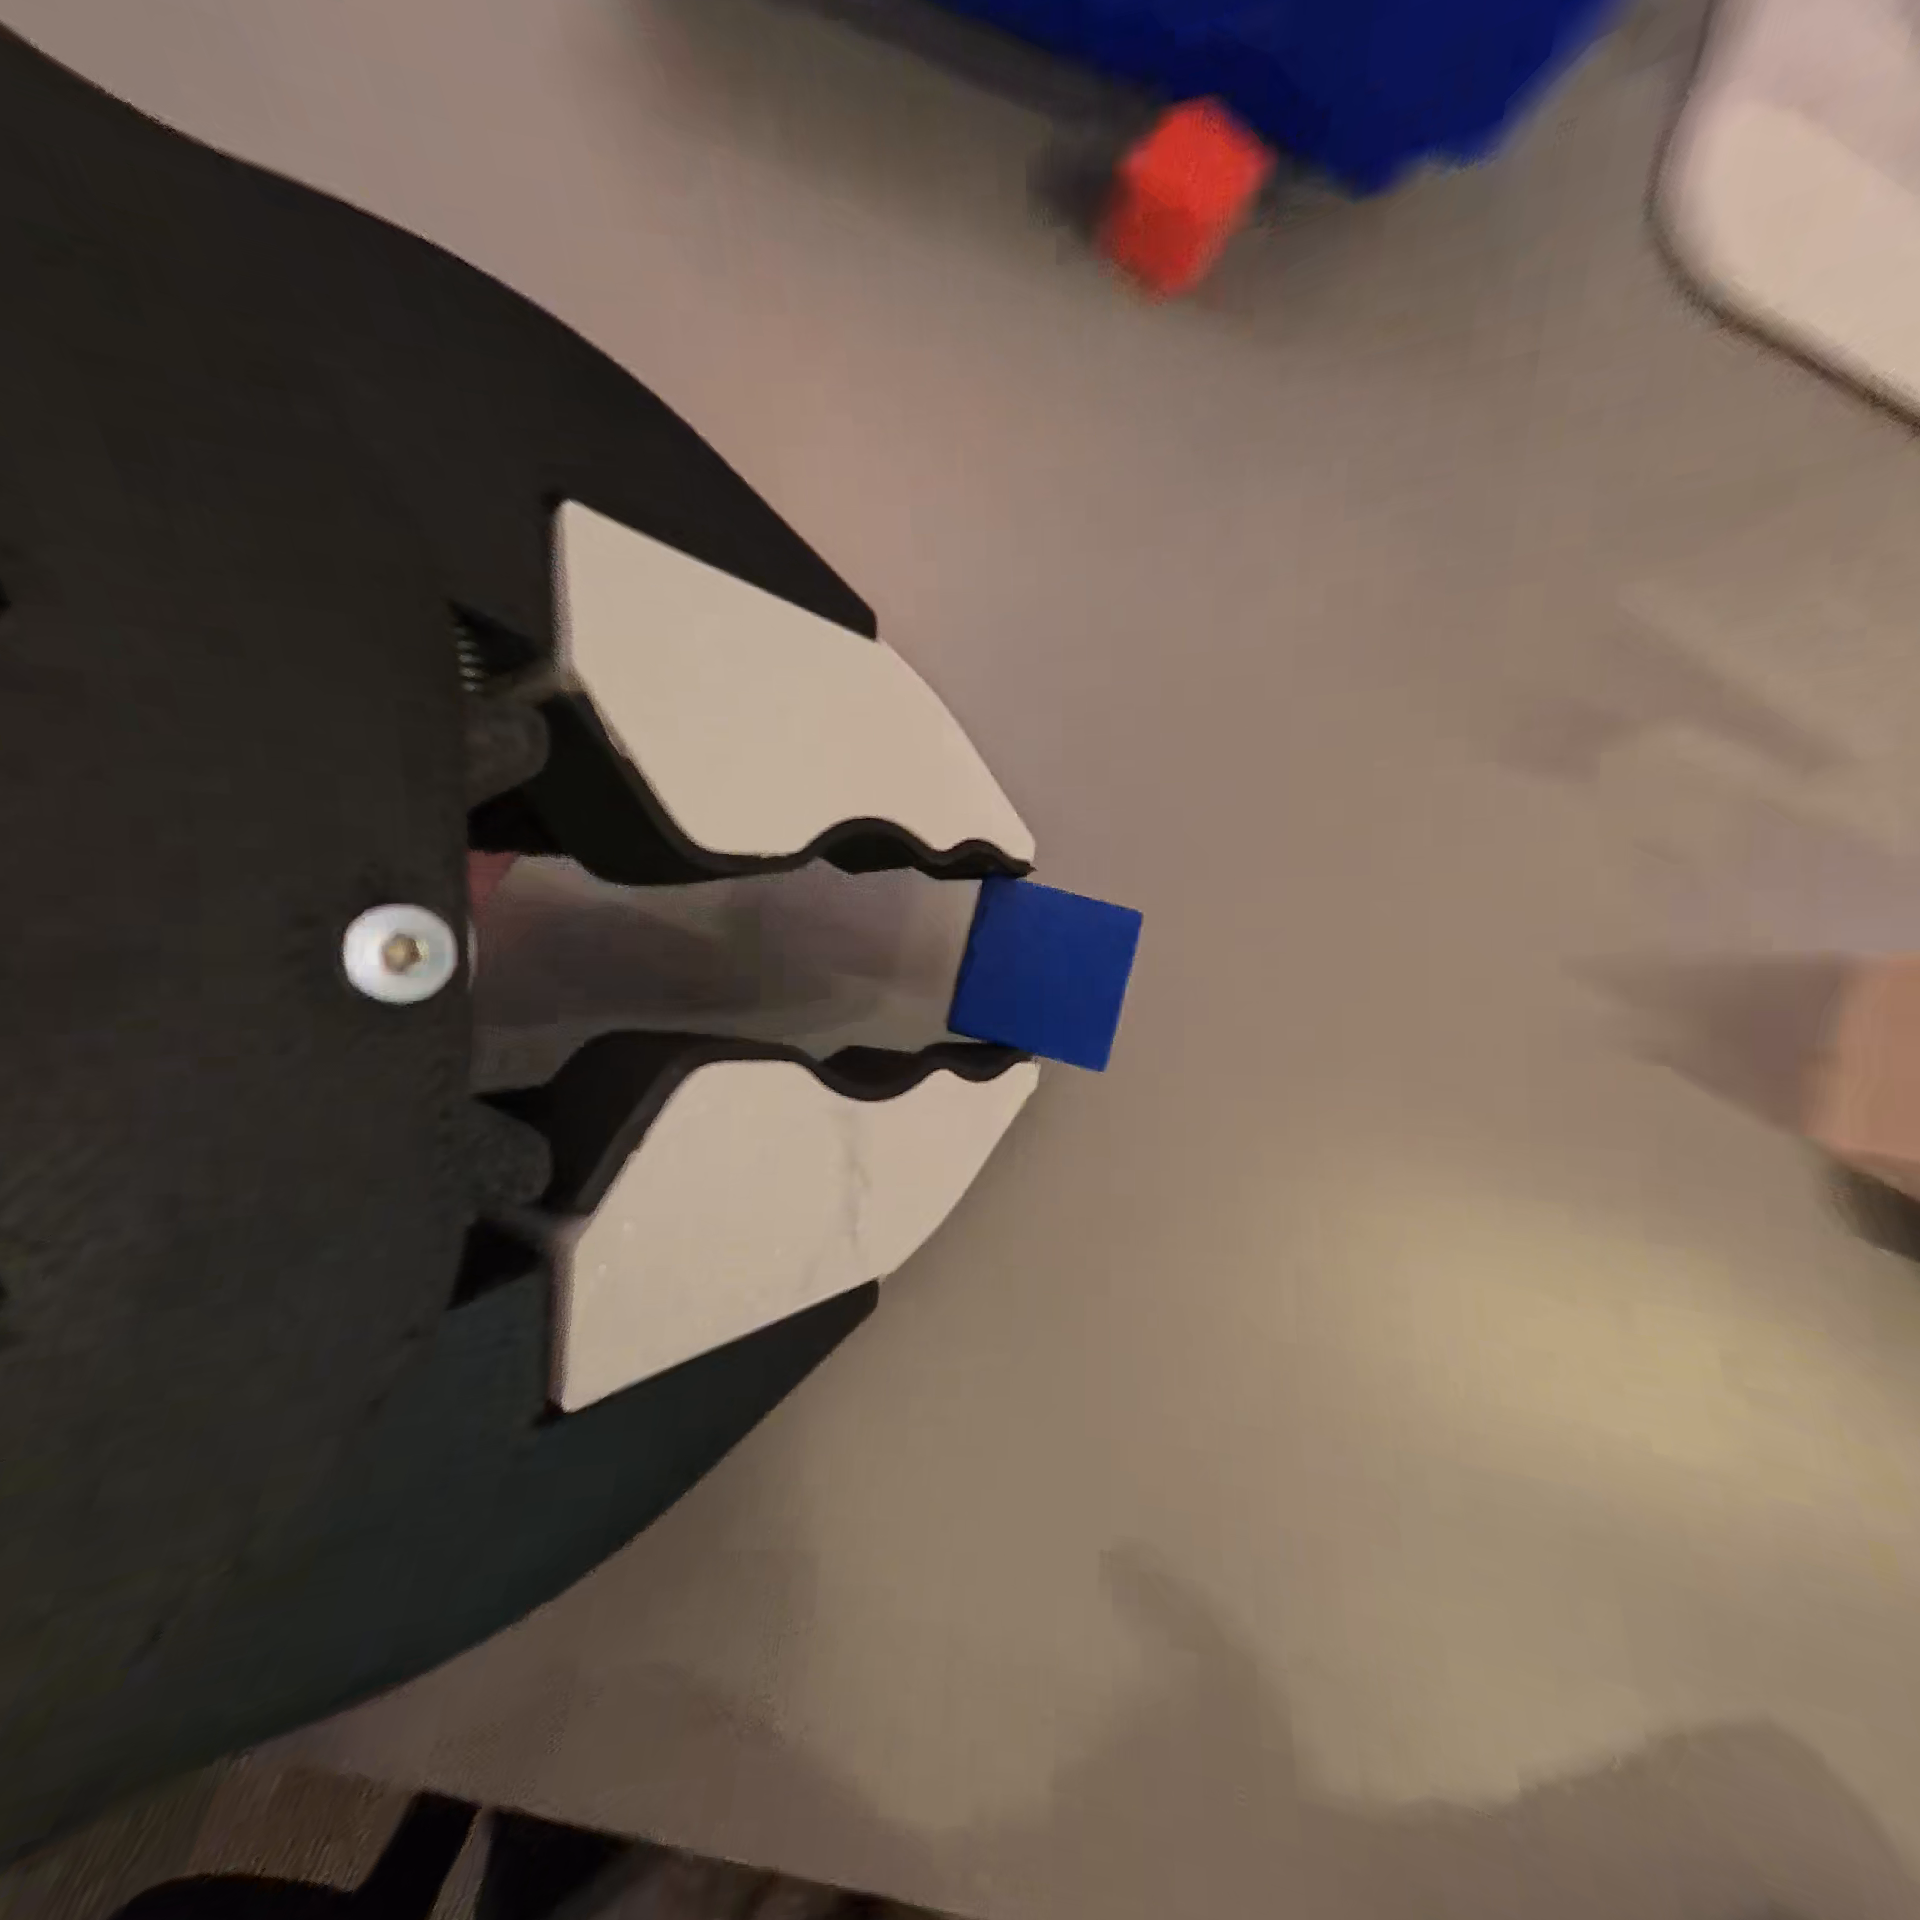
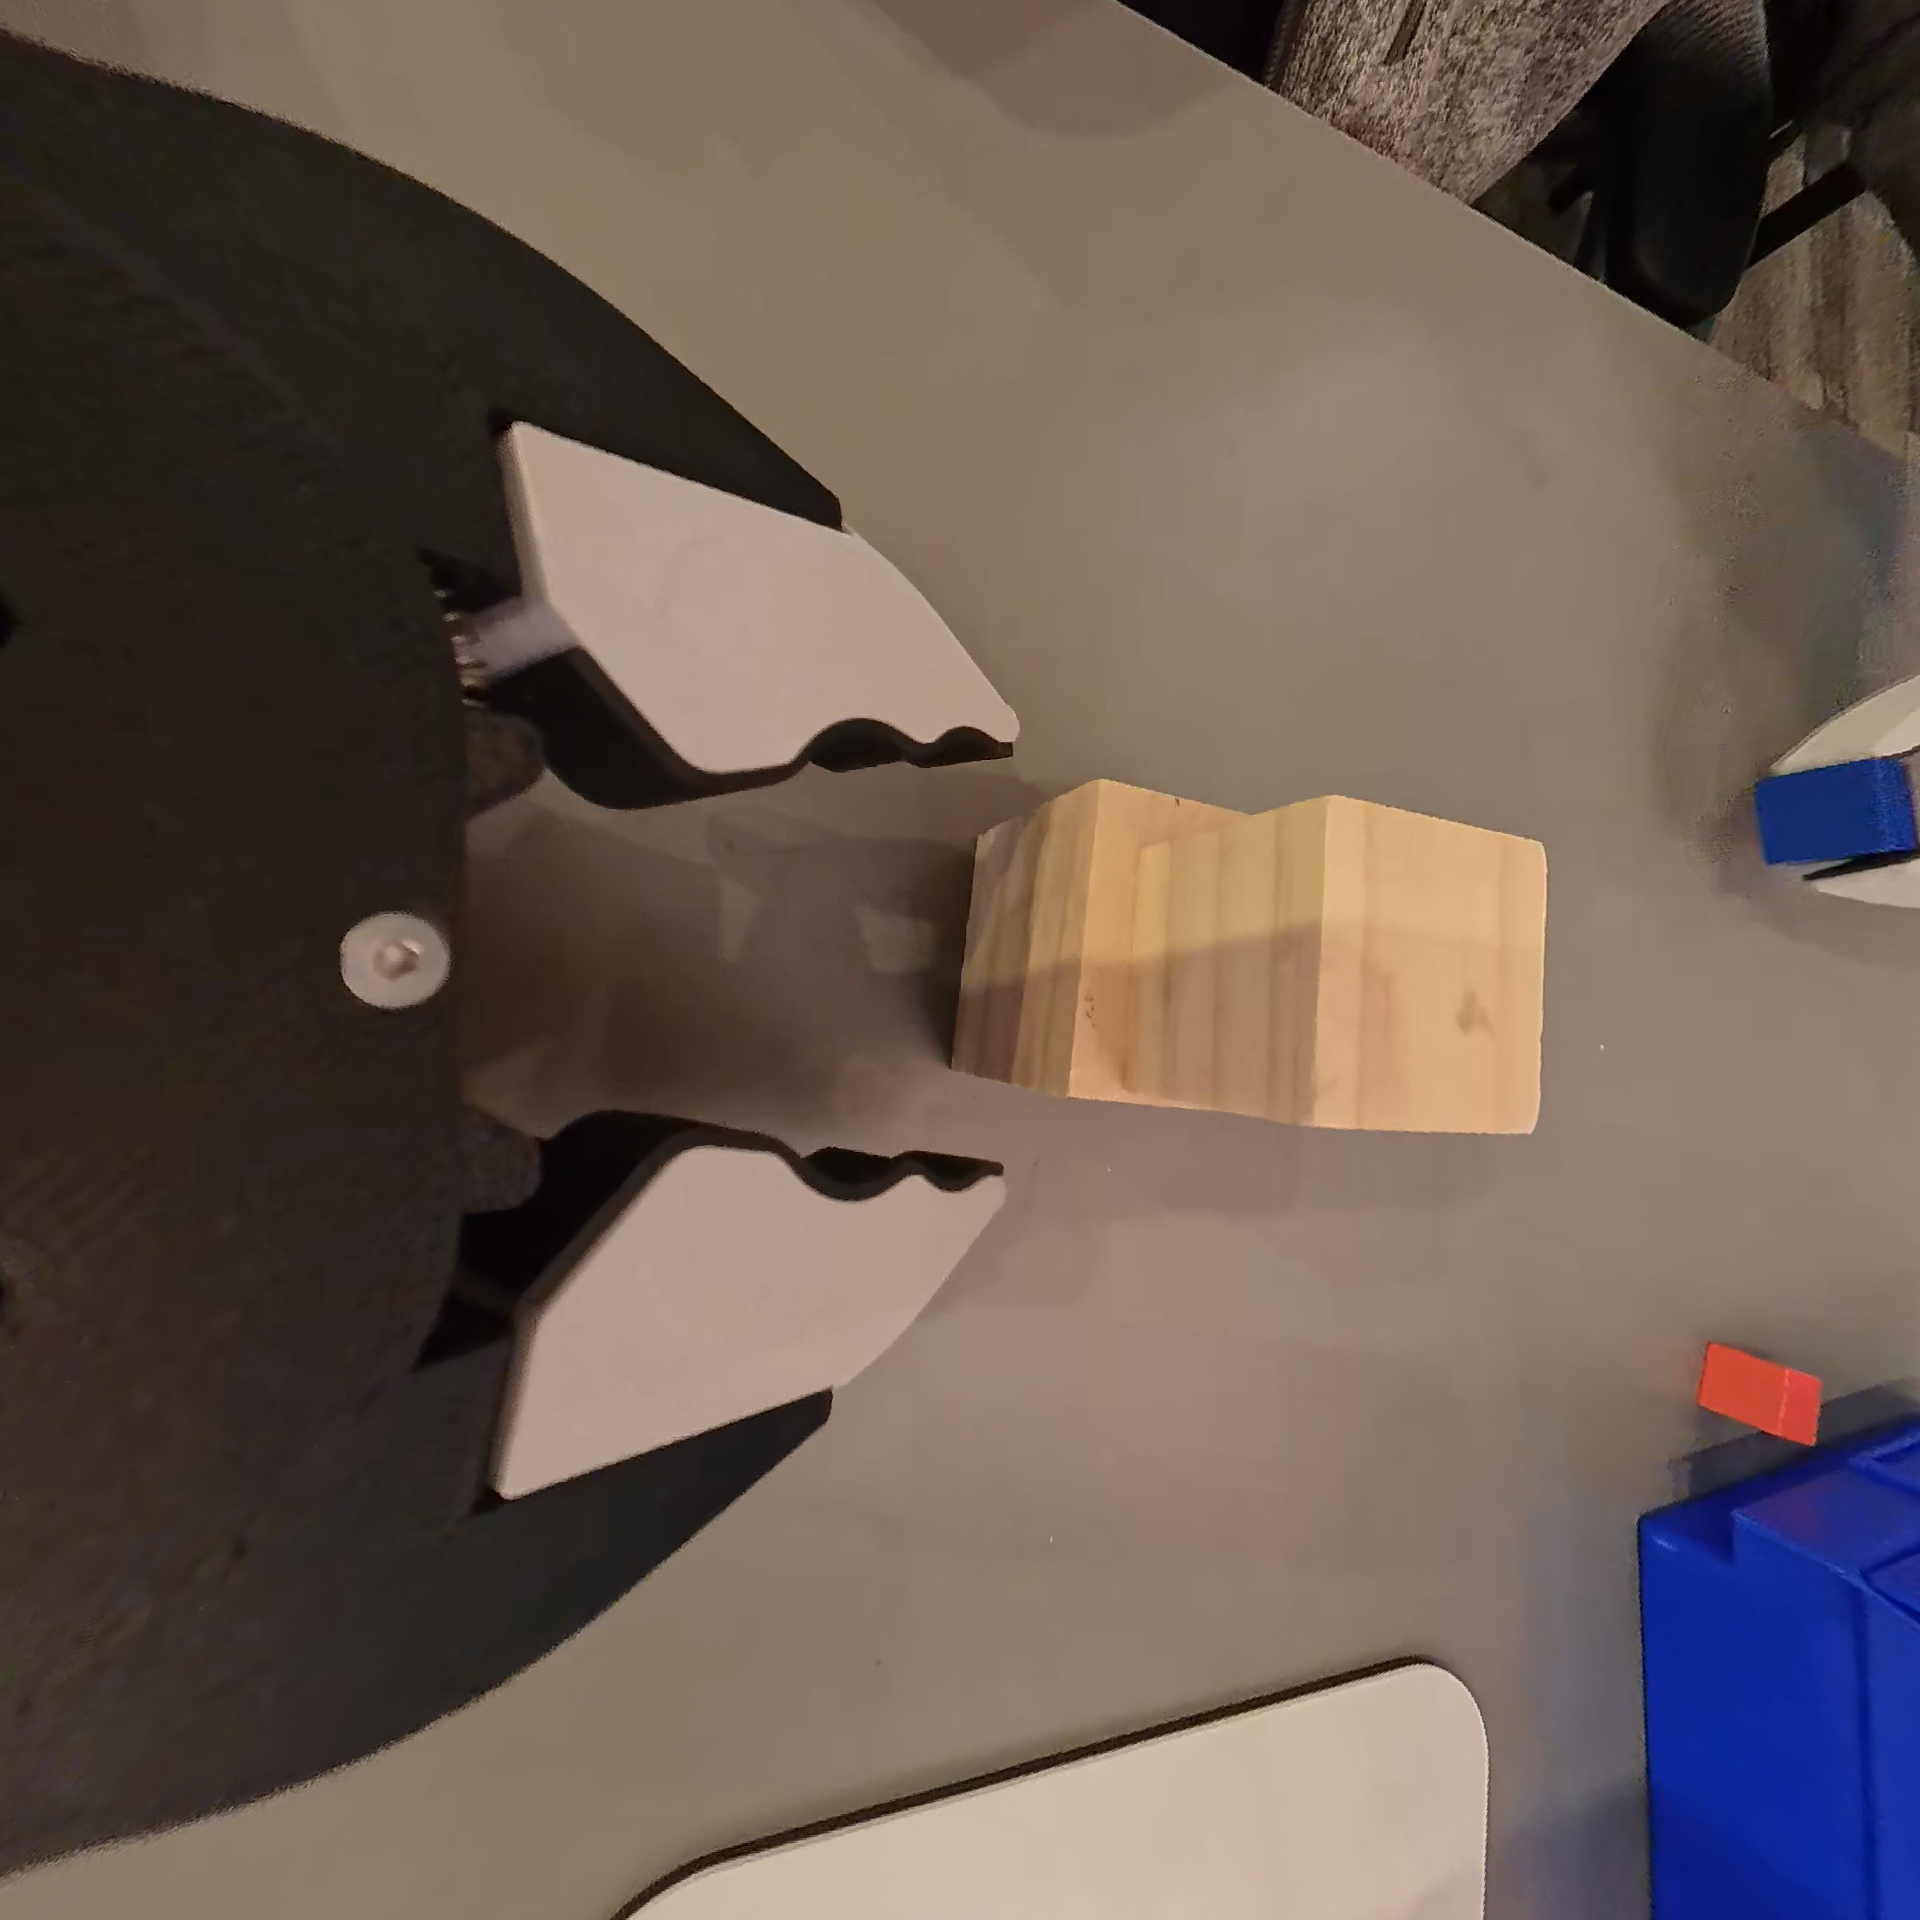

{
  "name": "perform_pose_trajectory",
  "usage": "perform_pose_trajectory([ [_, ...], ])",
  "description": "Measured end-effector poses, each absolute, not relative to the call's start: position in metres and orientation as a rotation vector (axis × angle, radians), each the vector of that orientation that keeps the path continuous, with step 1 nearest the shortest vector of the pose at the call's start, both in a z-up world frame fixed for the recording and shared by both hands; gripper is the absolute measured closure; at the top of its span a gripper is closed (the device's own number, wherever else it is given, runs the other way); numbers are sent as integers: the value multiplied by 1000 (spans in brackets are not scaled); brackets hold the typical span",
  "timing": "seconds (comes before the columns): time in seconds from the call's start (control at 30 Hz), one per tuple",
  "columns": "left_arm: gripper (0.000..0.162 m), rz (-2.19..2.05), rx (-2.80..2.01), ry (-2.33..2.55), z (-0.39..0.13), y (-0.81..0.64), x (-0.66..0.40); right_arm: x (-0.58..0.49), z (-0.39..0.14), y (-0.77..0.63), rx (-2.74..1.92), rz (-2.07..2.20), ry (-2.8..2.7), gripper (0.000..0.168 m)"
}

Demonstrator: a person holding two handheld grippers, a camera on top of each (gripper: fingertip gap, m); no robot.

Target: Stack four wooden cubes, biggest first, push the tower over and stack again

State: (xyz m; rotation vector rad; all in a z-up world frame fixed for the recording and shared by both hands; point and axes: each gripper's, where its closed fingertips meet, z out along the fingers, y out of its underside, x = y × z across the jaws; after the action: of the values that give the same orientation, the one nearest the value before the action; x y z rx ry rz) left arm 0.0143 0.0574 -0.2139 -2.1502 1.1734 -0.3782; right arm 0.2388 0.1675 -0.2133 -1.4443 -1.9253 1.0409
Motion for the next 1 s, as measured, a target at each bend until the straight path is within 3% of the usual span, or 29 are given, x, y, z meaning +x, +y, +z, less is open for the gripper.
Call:
perform_pose_trajectory([
  [0.03,132,-389,-2095,1206,-201,69,35,239,-213,167,-1444,1042,-1926,96],
  [0.23,132,-465,-1813,1416,-128,133,169,240,-212,166,-1428,1044,-1931,97],
  [0.43,132,-461,-1813,1551,-131,165,226,241,-211,165,-1423,1060,-1928,97],
  [0.6,131,-535,-1895,1550,-151,163,222,242,-213,163,-1419,1050,-1944,97],
  [0.67,105,-539,-1896,1508,-149,163,220,242,-212,163,-1418,1051,-1943,97],
  [0.73,95,-514,-1893,1468,-143,163,209,242,-212,163,-1418,1054,-1937,96],
  [0.87,105,-383,-1920,1279,-131,169,144,242,-211,164,-1418,1055,-1933,97],
  [1.0,108,-151,-2095,976,-159,183,37,242,-211,164,-1421,1055,-1936,97],
])
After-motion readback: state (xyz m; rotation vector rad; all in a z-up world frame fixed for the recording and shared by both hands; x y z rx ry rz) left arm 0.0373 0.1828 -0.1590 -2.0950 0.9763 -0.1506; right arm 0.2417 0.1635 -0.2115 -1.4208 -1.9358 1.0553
